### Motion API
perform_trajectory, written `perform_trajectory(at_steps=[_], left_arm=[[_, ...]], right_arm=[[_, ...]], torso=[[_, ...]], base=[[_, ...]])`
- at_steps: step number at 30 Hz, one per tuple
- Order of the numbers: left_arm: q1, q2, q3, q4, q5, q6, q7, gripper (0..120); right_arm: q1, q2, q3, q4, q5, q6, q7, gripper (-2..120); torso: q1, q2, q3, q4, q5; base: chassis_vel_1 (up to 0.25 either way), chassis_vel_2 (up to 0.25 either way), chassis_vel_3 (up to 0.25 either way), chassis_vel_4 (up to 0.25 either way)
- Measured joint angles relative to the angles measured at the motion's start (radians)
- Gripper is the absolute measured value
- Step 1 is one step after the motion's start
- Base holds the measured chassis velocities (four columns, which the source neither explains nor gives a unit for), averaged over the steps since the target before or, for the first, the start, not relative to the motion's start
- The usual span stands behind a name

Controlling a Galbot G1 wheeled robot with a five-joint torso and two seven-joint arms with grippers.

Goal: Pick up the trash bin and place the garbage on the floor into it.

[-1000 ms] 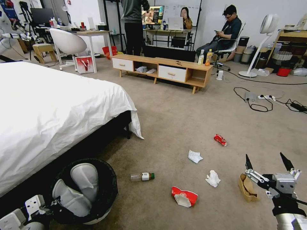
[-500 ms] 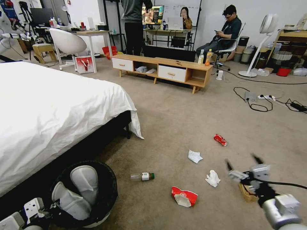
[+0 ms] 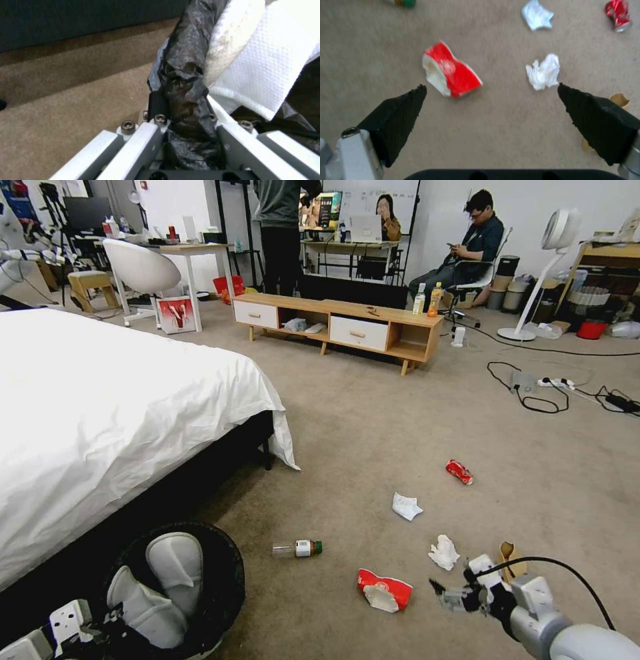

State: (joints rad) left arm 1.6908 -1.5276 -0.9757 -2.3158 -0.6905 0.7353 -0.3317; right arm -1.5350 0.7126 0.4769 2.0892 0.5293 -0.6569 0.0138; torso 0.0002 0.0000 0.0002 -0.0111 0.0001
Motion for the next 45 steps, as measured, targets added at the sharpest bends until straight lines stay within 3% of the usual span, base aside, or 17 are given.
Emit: perform_trajectory(at_steps=[15, 45], left_arm=[[0.021, -0.017, -0.010, -0.019, 0.022, 0.000, 0.007, 3], [-0.019, -0.019, -0.039, 0.032, 0.020, 0.000, 0.010, 3]], right_arm=[[0.140, 0.050, -0.158, -0.174, -0.077, 0.008, -0.066, 100], [0.454, 0.172, -0.456, -0.493, -0.112, 0.134, -0.077, 100]], torso=[[0.000, 0.000, 0.000, 0.0003, 0.0000], [0.000, 0.000, 0.000, 0.0002, -0.0002]], base=[[0.000, 0.000, 0.000, 0.000], [0.000, 0.000, 0.000, 0.000]])
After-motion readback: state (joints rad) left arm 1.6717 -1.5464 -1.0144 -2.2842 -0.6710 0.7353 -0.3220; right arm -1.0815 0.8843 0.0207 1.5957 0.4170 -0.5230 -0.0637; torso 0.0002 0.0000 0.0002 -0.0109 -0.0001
